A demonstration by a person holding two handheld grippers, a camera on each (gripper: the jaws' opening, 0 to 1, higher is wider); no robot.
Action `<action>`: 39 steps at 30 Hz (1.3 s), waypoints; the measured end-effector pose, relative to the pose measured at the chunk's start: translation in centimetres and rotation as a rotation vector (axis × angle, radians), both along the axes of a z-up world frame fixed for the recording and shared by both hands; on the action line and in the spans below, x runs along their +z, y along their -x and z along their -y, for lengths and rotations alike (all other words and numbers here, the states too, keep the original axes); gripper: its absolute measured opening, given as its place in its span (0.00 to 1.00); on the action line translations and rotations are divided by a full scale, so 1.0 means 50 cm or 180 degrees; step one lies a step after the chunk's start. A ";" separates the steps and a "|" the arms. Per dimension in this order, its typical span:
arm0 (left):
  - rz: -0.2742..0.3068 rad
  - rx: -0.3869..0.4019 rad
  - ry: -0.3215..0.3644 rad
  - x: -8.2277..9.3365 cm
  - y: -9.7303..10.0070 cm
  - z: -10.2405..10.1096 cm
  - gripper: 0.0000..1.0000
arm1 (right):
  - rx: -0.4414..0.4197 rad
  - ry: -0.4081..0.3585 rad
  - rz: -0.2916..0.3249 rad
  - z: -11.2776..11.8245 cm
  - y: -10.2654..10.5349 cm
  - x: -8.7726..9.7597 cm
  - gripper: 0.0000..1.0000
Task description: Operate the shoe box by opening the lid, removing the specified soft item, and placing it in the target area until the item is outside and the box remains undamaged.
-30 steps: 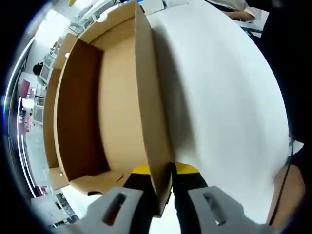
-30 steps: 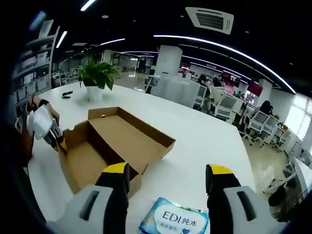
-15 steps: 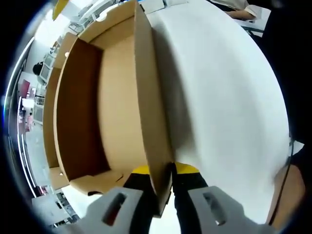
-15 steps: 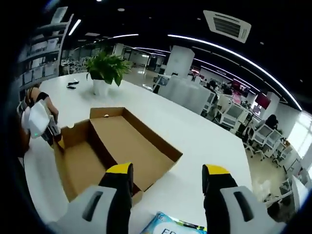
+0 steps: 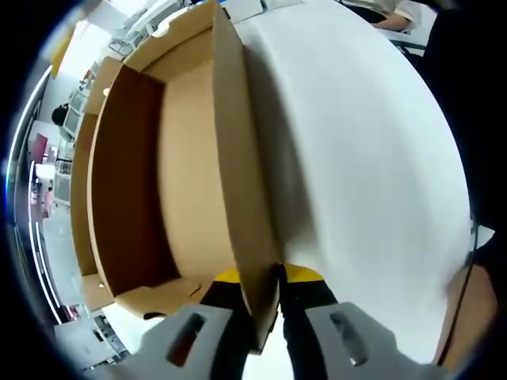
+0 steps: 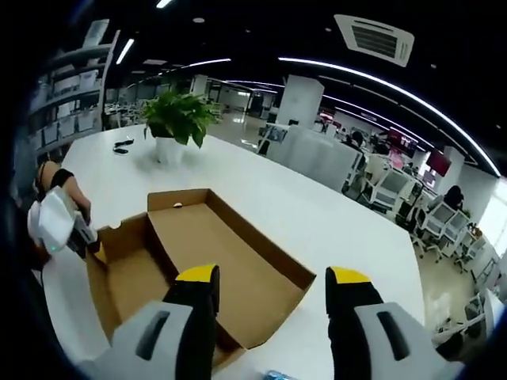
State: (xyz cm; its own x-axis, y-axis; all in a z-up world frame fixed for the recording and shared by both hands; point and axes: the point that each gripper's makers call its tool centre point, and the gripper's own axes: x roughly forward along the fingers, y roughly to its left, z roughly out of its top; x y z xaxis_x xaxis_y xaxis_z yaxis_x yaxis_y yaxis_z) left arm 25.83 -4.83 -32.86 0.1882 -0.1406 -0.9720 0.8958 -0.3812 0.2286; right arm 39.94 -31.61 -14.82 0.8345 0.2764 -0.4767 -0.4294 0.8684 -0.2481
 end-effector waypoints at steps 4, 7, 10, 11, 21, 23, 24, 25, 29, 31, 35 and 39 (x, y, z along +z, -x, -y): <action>-0.0004 -0.0004 0.0007 0.000 0.000 0.000 0.10 | -0.0023 -0.0089 -0.0122 0.006 -0.006 -0.014 0.57; -0.0003 -0.0004 0.0003 -0.001 0.001 0.000 0.10 | -0.0063 -0.0245 -0.0165 0.007 -0.014 -0.012 0.58; -0.0003 -0.0002 0.0003 -0.001 0.001 0.000 0.10 | -0.0088 -0.0191 -0.0184 0.009 -0.021 -0.016 0.58; -0.0003 -0.0002 0.0002 -0.001 0.001 0.000 0.10 | -0.0092 -0.0177 -0.0196 0.009 -0.022 -0.018 0.58; -0.0003 0.0002 0.0008 -0.001 0.001 0.001 0.10 | -0.0186 -0.0107 -0.0559 0.017 -0.058 -0.064 0.57; -0.0005 0.0002 0.0010 -0.001 0.002 0.001 0.10 | -0.0257 -0.0205 -0.0641 0.022 -0.069 -0.075 0.58; -0.0003 0.0000 0.0011 -0.001 0.002 0.001 0.10 | -0.0300 -0.0167 -0.0652 0.030 -0.079 -0.079 0.58; -0.0003 -0.0003 0.0012 -0.001 0.002 0.001 0.10 | -0.0331 -0.0134 -0.0658 0.034 -0.082 -0.082 0.58; -0.0005 -0.0005 0.0010 -0.002 0.002 0.001 0.10 | -0.0501 -0.0107 -0.0748 0.062 -0.111 -0.096 0.58; -0.0006 -0.0011 0.0012 -0.002 0.002 0.001 0.10 | -0.0553 -0.0097 -0.0838 0.070 -0.125 -0.110 0.56; -0.0013 -0.0015 0.0026 -0.002 0.001 0.000 0.10 | -0.0591 0.0002 -0.0993 0.072 -0.141 -0.136 0.55; -0.0017 -0.0015 0.0037 -0.002 0.001 0.000 0.10 | -0.0628 0.0018 -0.1082 0.067 -0.145 -0.153 0.56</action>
